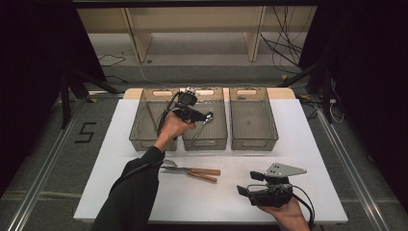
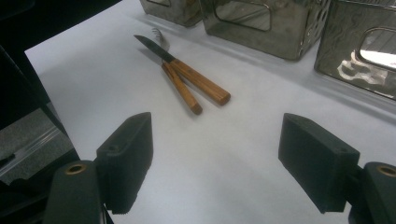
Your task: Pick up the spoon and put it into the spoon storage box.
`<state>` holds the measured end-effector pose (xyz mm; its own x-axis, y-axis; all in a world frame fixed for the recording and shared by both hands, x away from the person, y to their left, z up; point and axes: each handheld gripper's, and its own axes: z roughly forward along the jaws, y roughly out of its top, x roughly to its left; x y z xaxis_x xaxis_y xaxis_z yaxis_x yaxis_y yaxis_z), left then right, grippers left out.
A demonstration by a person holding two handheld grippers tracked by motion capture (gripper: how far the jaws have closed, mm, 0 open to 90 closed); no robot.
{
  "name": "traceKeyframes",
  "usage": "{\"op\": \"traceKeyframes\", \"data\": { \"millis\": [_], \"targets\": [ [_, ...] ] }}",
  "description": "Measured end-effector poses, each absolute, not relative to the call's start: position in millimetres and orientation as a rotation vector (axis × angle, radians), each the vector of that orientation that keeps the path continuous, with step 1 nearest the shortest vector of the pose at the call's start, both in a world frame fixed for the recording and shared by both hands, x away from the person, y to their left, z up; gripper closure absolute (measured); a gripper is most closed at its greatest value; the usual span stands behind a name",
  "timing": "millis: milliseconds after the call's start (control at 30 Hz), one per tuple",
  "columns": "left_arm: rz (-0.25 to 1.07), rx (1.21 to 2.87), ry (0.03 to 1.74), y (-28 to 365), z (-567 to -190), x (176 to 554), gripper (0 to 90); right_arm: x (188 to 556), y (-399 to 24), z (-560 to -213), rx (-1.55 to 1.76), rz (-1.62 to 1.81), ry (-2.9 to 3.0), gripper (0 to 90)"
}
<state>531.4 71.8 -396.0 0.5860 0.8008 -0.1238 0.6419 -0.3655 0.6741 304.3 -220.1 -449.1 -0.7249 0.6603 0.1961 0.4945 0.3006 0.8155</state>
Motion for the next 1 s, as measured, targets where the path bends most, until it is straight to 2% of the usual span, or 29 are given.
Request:
{"op": "traceKeyframes", "data": {
  "millis": [200,333,733,1000],
  "targets": [
    [0.273,2.088,1.129,81.6,-382.1,513.7,38.0,304.2,-220.7,-448.9,1.071,1.396,2.38,27.0],
    [0.277,2.068,1.096,90.9,-373.5,493.6,32.4,304.2,-219.8,-448.5,1.069,1.394,2.386,27.0],
    [0.291,2.001,1.043,123.4,-385.2,423.5,25.4,309.2,-213.5,-444.6,1.043,1.387,2.4,27.0],
    [0.295,1.966,1.032,142.1,-397.6,399.3,24.1,316.1,-205.9,-439.9,1.014,1.389,2.413,27.0]
  ]
}}
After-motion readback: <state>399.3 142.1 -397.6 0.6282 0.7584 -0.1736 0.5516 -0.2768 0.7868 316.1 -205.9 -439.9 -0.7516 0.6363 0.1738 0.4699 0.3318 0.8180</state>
